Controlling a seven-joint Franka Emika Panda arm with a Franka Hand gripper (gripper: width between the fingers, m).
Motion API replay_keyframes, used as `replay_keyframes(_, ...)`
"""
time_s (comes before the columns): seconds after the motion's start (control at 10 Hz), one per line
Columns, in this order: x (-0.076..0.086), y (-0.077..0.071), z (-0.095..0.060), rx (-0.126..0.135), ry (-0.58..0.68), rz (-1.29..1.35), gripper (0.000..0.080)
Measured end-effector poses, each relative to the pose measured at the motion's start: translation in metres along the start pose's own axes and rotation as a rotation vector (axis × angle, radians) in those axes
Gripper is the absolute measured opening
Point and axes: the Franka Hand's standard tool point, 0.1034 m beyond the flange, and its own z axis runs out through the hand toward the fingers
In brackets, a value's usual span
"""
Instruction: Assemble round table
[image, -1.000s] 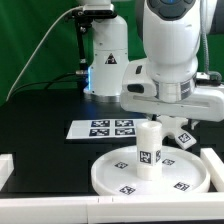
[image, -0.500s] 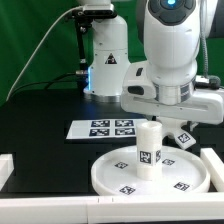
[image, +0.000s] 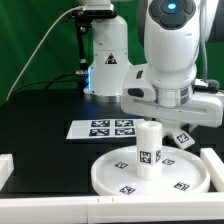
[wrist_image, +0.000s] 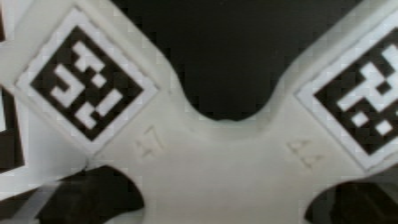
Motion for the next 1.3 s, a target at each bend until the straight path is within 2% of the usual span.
replay_keyframes(0.4, 0.0, 0.002, 0.002, -0.003, -0.003, 0.029, 0.0638)
replay_keyframes(0.5, 0.001, 0.002, 0.001, -0.003, -0.003, 0.03, 0.0467)
replay_keyframes(0.8, 0.001, 0.004, -0.002, -0.007, -0.006, 0.028, 0.0446)
replay_keyframes(0.9, 0.005, 0.008, -0.015, -0.016, -0.001, 0.017, 0.0446)
replay_keyframes(1.0, 0.009, 0.017, -0.035, -0.025, 0.007, -0.004, 0.0446)
replay_keyframes(1.1, 0.012, 0.025, -0.063, -0.026, 0.032, -0.04, 0.0446)
replay_keyframes(1.3, 0.011, 0.031, -0.12, 0.0, 0.106, -0.076, 0.0447)
